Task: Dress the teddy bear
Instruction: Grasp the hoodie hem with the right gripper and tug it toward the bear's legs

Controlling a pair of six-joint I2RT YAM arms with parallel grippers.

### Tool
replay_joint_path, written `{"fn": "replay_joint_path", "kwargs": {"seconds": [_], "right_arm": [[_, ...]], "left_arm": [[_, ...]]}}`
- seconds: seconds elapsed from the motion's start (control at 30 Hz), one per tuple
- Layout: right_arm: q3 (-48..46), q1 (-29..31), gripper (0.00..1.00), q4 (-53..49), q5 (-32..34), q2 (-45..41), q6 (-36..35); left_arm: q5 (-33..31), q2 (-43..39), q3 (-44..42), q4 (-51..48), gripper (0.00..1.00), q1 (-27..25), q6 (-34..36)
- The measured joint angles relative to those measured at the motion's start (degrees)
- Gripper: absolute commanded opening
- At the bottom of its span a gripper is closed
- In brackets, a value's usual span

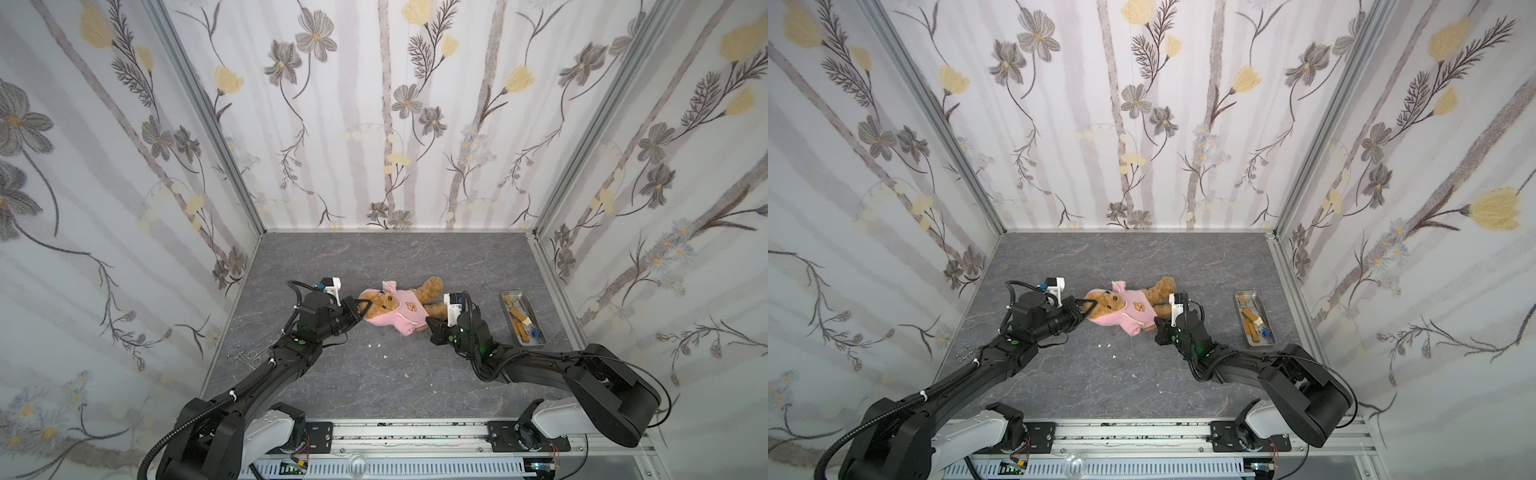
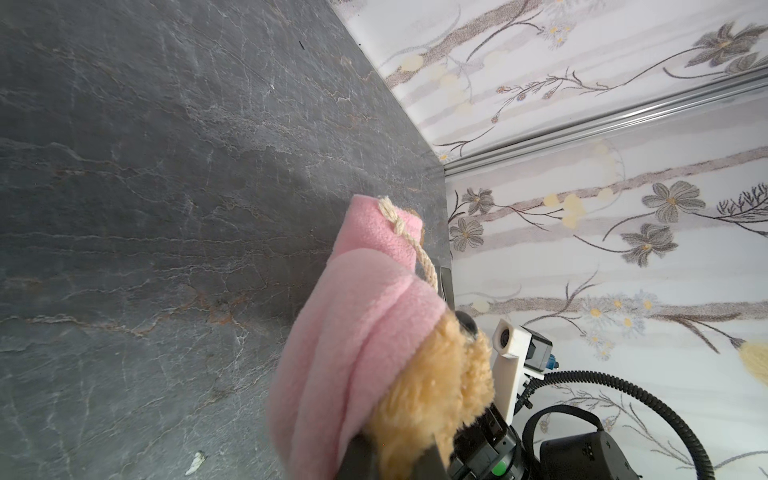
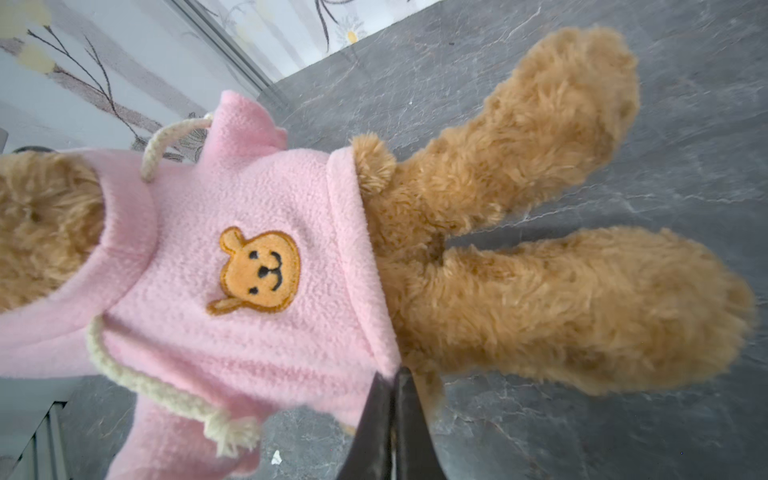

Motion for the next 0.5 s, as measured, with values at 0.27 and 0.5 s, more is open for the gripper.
{"fn": "replay_joint_path", "kwargs": {"seconds": [0.27,0.5], "right_arm": [[-3.21,-0.9,0.0,-0.39,8.11,-1.4,-0.02],[-5.05,-1.92,0.0,-8.0,18.86,-1.73,-2.01]], "left_arm": [[3.1,-1.05,-0.28,-0.98,0.0,2.8,-4.46],[0.44,-1.55,-0.46,2.14,0.0,4.33,-8.13]]}}
